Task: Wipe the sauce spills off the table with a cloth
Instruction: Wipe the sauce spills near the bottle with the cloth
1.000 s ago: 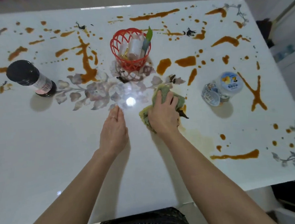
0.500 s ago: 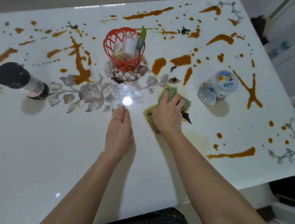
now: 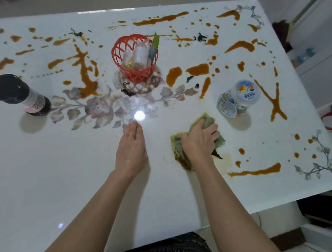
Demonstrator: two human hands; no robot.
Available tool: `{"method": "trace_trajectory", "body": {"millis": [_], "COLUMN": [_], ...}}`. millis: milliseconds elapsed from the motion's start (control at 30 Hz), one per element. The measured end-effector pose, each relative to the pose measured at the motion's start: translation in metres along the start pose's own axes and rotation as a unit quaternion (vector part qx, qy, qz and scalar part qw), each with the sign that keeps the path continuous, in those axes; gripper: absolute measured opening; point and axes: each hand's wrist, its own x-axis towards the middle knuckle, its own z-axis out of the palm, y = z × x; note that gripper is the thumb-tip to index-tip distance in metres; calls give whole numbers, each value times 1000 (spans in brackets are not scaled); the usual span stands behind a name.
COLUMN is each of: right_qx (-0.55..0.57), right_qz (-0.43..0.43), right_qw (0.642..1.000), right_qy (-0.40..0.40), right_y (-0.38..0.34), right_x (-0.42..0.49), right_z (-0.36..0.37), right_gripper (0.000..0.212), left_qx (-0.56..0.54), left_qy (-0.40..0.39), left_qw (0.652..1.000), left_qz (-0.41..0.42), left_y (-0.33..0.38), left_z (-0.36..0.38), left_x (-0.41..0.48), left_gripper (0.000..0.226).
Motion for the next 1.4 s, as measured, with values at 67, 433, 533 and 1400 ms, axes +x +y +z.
{"method": "trace_trajectory", "body": {"millis": [67,433,533,1400], "right_qx": [2,-25,-70,-12], "right_qz": [7,-161,-255,-331], "right_qw": [1000,986,964,938], "right_qy": [-10,-21,-13,104], "right_y": [-13,-24,-1,58], "right_x": [20,-54,-62,-100], "right_z": [-6,21,31,58], "right_gripper": [74,73,78,65], "left_qx": [-1,-59,-57,-75], "left_qy": [-9,-32,-64,-7], "left_qw": [1000,998,996,997], "left_qz": [1,-6,-13,-35], "left_y": [-1,-7,-10,3], "left_z": [0,-2,3,-2], "left_x": [1,4,5,-17], "left_gripper": [63,49,43,58]}}
